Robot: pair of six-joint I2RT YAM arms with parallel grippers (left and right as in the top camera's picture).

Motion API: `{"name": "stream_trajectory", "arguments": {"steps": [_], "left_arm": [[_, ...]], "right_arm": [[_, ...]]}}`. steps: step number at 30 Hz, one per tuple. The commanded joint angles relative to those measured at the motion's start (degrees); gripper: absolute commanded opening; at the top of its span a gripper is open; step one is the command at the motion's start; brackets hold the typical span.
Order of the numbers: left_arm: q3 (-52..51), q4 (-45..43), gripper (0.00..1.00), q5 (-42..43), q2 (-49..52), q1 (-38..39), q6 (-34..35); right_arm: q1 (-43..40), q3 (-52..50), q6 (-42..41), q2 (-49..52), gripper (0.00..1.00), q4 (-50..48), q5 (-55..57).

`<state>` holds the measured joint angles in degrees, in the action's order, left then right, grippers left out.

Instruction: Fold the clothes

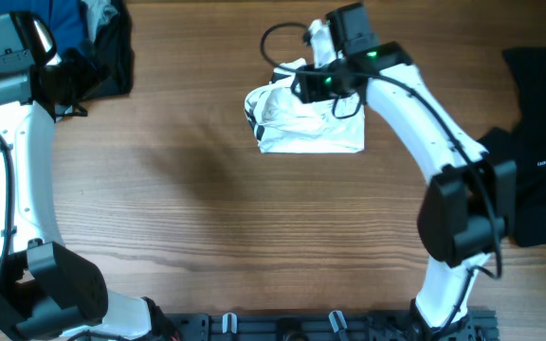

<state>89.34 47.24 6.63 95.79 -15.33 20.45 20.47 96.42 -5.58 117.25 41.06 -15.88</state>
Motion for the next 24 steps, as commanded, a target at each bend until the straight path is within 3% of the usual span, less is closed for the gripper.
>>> {"name": "stream_trajectory", "arguments": {"steps": [1,18,24], "left_arm": [[-0.11,0.02,1.00,-0.74,0.76,0.04,-0.72],[-0.11,-0.26,1.00,-0.74,0.79,0.04,-0.72],[-0.11,-0.26,1.00,-0.74,0.76,0.07,-0.72]], "right_arm": [[0.96,-0.76,2.54,6.12,0.48,-2.54,-1.31],[0.46,-0.76,4.31,9.31,0.49,-7.50,1.07],[0.46,-0.74,3.89,9.27,0.29,-7.98,1.07]]}}
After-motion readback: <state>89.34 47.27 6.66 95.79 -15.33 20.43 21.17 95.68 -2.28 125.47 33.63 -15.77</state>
